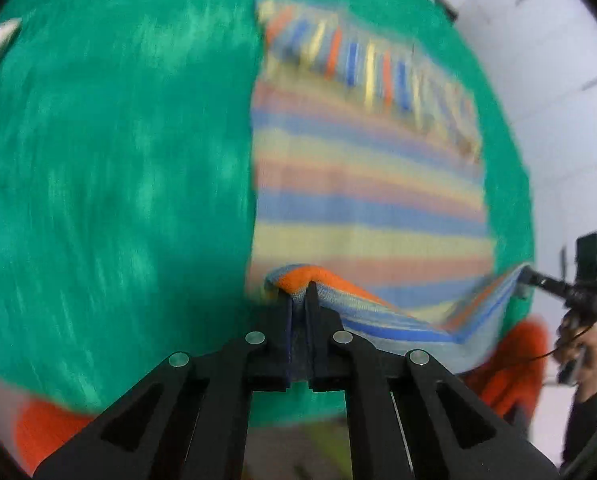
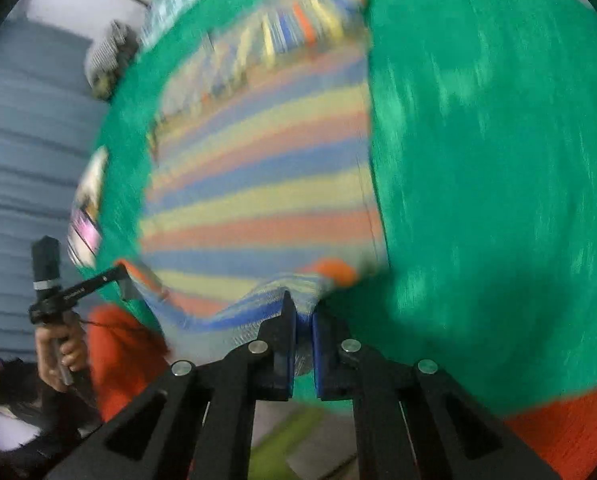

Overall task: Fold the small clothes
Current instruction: 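Grasp the sweater hem with the left tool while the right tool grasps beside it, then fold the hem up onto the collar and open both tools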

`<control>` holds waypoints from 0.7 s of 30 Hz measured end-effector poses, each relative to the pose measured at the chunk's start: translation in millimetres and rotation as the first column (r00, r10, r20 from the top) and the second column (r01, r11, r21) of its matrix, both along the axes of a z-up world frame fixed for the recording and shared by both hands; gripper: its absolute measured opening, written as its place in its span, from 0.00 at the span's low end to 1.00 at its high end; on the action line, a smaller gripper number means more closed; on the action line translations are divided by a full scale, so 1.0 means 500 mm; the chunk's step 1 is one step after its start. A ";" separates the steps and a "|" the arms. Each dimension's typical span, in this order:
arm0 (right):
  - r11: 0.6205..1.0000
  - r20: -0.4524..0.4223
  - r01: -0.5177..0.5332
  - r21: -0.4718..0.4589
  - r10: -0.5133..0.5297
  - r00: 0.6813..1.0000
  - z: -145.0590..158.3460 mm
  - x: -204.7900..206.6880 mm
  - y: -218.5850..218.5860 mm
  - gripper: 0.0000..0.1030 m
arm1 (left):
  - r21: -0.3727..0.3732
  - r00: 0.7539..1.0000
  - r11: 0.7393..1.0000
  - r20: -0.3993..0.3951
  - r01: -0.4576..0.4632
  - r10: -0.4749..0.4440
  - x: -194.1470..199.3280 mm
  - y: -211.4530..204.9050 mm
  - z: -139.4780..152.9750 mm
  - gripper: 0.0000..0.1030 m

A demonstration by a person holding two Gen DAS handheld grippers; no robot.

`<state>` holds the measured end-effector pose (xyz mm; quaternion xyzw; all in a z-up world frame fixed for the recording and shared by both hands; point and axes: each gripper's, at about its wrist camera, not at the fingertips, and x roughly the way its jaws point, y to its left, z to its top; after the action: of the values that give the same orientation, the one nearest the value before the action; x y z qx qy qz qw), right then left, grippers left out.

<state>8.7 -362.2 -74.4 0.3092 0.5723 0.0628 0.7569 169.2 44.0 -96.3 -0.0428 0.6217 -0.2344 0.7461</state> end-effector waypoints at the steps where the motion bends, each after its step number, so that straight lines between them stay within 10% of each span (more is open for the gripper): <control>1: 1.000 0.032 0.013 -0.015 -0.012 0.999 0.019 0.041 -0.019 0.06 | -0.005 1.000 1.000 0.019 -0.004 0.004 0.041 -0.012 0.019 0.03; 5: 0.990 0.169 0.136 -0.041 -0.128 0.977 0.065 0.253 -0.110 0.08 | -0.002 0.987 0.997 0.143 -0.079 0.078 0.281 -0.104 0.080 0.12; 7: 0.969 0.232 0.245 -0.015 -0.235 0.944 0.048 0.350 -0.162 0.28 | 0.008 0.979 0.991 0.153 -0.135 0.132 0.379 -0.130 0.065 0.61; 8: 0.959 0.236 0.280 -0.042 -0.263 0.935 0.040 0.367 -0.173 0.55 | 0.049 0.965 0.976 0.170 -0.210 0.199 0.405 -0.122 0.053 0.64; 14: 0.951 0.232 0.277 -0.136 -0.241 0.942 -0.023 0.320 -0.155 0.59 | -0.032 0.962 0.972 0.141 -0.231 0.233 0.328 -0.050 -0.026 0.65; 18: 0.952 0.316 0.131 -0.278 -0.038 0.948 -0.025 0.230 -0.082 0.59 | -0.054 0.962 0.976 0.168 -0.209 0.215 0.233 -0.037 -0.065 0.74; 21: 0.934 0.347 0.018 -0.356 0.114 0.931 -0.032 0.201 0.005 0.59 | 0.067 0.962 0.980 0.211 -0.189 0.172 0.174 -0.073 -0.103 0.74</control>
<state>109.2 -359.8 -90.6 0.1370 0.4322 0.0336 0.8907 256.2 7.3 -147.9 -0.0427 0.5447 -0.1415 0.8255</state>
